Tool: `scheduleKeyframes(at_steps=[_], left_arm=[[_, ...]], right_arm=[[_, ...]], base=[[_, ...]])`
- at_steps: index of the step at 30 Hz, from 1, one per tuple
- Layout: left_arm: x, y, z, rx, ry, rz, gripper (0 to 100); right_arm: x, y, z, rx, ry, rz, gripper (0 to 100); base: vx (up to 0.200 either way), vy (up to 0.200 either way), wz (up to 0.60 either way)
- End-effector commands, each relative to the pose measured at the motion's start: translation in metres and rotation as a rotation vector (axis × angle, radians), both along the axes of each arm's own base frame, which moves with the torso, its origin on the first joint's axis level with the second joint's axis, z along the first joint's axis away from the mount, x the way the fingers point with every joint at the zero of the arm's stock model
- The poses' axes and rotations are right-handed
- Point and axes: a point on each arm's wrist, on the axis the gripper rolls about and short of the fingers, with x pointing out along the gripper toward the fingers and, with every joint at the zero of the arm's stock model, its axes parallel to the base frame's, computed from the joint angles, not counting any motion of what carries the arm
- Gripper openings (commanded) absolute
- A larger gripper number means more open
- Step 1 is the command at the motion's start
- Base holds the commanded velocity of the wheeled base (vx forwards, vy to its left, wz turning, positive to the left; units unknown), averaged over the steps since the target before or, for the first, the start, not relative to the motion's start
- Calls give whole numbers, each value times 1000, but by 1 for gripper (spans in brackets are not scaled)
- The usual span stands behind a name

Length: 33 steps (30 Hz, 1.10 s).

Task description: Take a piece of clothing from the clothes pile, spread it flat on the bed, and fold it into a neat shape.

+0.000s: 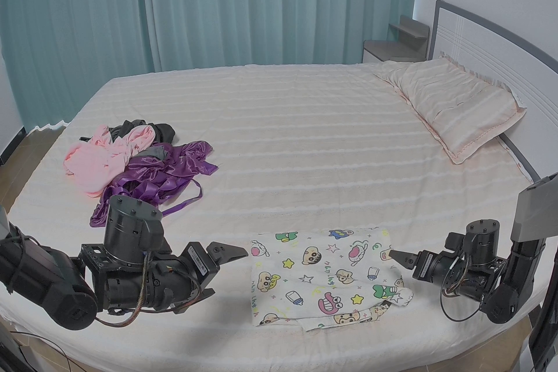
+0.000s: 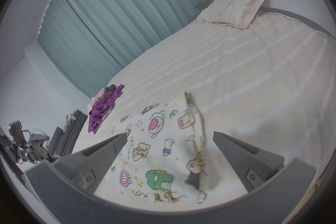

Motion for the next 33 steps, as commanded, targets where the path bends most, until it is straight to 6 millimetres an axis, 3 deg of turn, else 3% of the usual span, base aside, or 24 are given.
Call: scheduleKeyframes(at_steps=[1, 4, 10, 14, 22, 28, 33], left_arm=[[5, -8, -13, 30, 36, -16, 100], [11, -12, -25, 59, 65, -10, 100], [24, -20, -46, 126, 98, 34, 100], [38, 2, -62, 193, 122, 68, 100], [54, 22, -82, 280, 70, 28, 100], [55, 19, -112, 367, 43, -73, 100], [61, 14, -115, 348, -21, -76, 100]], right_arm=[[5, 0, -4, -3, 5, -6, 100], [10, 3, -13, -8, 24, 0, 100], [25, 12, -22, -14, 45, 21, 100], [33, 29, -28, 0, 74, 104, 100], [40, 50, -45, 21, 103, 205, 100], [49, 61, -63, 22, 128, 239, 100], [49, 63, -64, 42, 154, 282, 100]], base=[[0, -200, 0], [0, -200, 0], [0, 0, 0], [0, 0, 0], [0, 0, 0], [0, 0, 0], [0, 0, 0]])
